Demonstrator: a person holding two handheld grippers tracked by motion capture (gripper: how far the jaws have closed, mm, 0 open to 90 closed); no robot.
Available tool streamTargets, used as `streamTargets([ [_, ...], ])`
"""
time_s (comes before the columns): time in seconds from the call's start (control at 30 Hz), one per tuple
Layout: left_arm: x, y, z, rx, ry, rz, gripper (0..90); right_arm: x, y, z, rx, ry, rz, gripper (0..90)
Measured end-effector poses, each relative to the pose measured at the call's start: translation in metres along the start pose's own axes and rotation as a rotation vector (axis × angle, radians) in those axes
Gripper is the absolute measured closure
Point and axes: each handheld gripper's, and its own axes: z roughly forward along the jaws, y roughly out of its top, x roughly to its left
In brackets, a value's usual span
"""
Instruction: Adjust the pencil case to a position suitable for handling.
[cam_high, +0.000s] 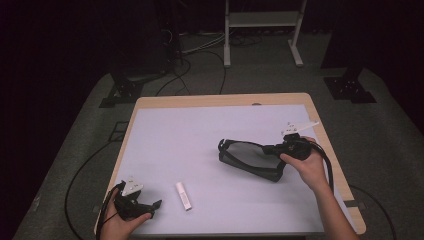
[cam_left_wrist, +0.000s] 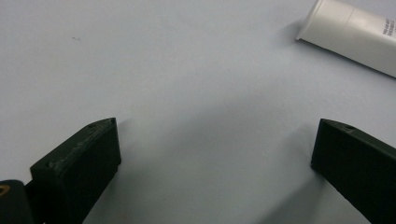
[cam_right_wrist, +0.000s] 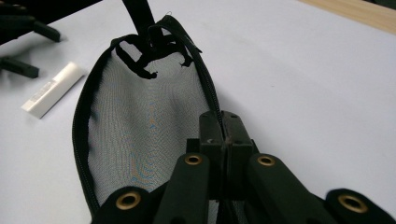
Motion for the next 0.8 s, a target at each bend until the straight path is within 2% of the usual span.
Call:
streamTargets([
  [0.17,0.0,0.0,0.0,0.0,0.0,0.0,0.5,0.004,0.001,0.005,0.01,0.042,-0.038,87.9],
  [0.37,0.0,0.0,0.0,-0.001,0.0,0.0,0.5,0.012,0.0,0.015,0.053,0.105,-0.079,88.0],
  [0.8,0.0,0.0,0.0,0.0,0.0,0.0,0.4,0.029,0.001,0.028,0.113,0.204,-0.132,87.9],
])
